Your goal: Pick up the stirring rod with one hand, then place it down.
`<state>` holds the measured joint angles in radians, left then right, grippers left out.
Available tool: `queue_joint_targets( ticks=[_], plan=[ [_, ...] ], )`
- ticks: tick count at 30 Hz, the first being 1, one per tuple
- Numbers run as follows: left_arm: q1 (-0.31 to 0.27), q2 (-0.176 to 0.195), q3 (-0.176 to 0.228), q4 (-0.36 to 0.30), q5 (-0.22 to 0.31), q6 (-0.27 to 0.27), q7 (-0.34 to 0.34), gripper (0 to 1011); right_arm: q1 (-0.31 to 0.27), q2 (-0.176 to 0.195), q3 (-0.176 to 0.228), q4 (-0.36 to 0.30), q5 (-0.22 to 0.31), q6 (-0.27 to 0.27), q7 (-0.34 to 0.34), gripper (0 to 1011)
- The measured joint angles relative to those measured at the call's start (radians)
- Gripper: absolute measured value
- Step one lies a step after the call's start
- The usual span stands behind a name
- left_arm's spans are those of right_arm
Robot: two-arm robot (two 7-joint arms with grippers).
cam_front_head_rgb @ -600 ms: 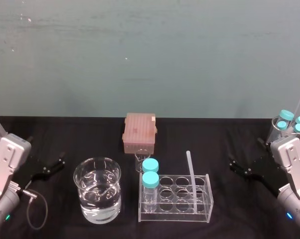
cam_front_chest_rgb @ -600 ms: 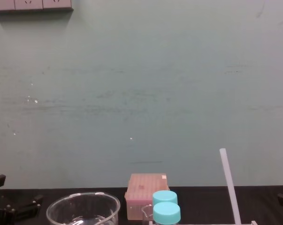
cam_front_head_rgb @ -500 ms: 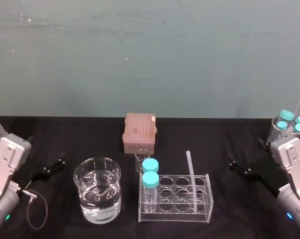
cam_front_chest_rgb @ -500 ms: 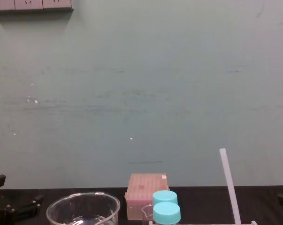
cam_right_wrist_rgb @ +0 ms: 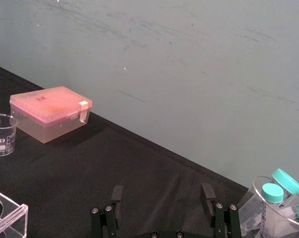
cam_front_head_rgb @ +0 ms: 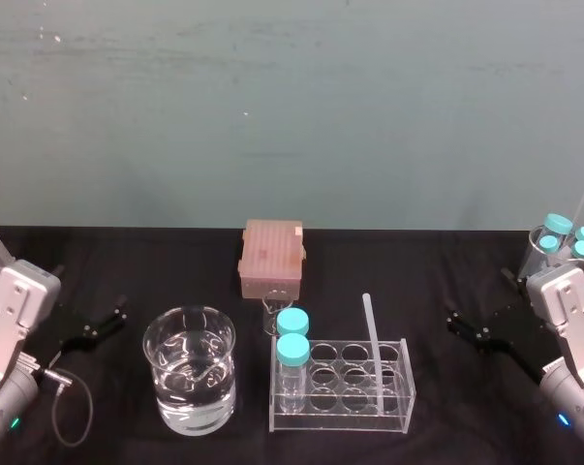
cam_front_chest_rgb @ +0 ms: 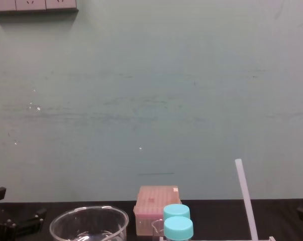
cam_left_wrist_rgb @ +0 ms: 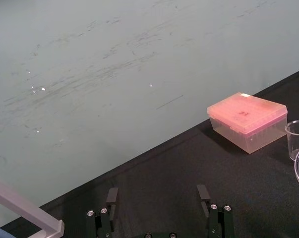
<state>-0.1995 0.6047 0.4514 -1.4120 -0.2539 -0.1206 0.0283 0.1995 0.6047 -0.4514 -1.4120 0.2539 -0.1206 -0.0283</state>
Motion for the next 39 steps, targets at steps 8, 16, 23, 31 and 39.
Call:
queue_joint_targets(
  ticks=[8,16,23,31,39],
  plan=[
    [0.000,0.000,0.000,0.000,0.000,0.000,0.000,1005,0.000,0.000,0.000,0.000,0.000,0.000,0.000,1002],
    [0.000,0.000,0.000,0.000,0.000,0.000,0.000,1005,-0.002,-0.005,0.017,-0.001,0.013,-0.009,0.013,1002],
    [0.000,0.000,0.000,0.000,0.000,0.000,0.000,1005,-0.012,-0.013,0.091,-0.060,0.128,-0.038,0.106,1002],
    [0.000,0.000,0.000,0.000,0.000,0.000,0.000,1005,-0.036,0.031,0.176,-0.183,0.322,-0.016,0.299,1002],
    [0.000,0.000,0.000,0.000,0.000,0.000,0.000,1005,-0.055,0.103,0.252,-0.269,0.523,0.026,0.573,1002]
  ],
)
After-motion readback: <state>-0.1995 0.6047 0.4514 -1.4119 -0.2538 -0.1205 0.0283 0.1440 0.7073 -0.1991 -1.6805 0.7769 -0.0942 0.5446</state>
